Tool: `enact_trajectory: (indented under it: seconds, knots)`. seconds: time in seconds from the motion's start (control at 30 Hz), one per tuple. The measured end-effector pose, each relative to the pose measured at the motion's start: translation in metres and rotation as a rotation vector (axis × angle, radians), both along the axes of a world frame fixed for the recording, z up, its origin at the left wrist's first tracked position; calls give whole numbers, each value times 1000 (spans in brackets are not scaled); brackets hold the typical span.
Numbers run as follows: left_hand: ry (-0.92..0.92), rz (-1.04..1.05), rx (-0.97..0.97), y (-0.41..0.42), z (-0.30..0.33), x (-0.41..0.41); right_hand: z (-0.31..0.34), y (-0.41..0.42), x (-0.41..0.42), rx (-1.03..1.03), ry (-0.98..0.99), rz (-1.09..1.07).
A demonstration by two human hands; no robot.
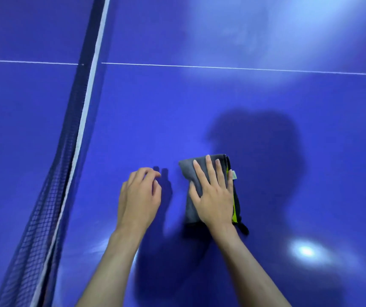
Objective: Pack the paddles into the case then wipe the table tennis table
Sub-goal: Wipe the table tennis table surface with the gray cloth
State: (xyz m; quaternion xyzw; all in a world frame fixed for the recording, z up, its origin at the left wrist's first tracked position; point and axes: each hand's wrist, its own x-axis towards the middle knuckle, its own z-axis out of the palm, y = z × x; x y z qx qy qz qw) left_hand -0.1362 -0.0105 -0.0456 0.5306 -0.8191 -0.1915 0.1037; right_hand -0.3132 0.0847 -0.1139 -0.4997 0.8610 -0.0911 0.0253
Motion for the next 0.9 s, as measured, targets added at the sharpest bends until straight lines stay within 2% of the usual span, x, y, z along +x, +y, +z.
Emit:
enact_trajectory:
  seconds: [0.33, 0.57, 0.7, 0.9]
  knots:
    - [2, -109, 11, 57, -8, -146, 3, 85, -168, 4, 30, -176]
    - [-15, -182, 34, 73, -6, -204, 0, 141, -272, -52, 78, -285]
    - [-34, -191, 25, 63, 2, -204, -4, 138, -281, 23, 96, -306]
    - [-54, -143, 7, 37, 9, -162, -6, 104, -240, 40, 109, -316]
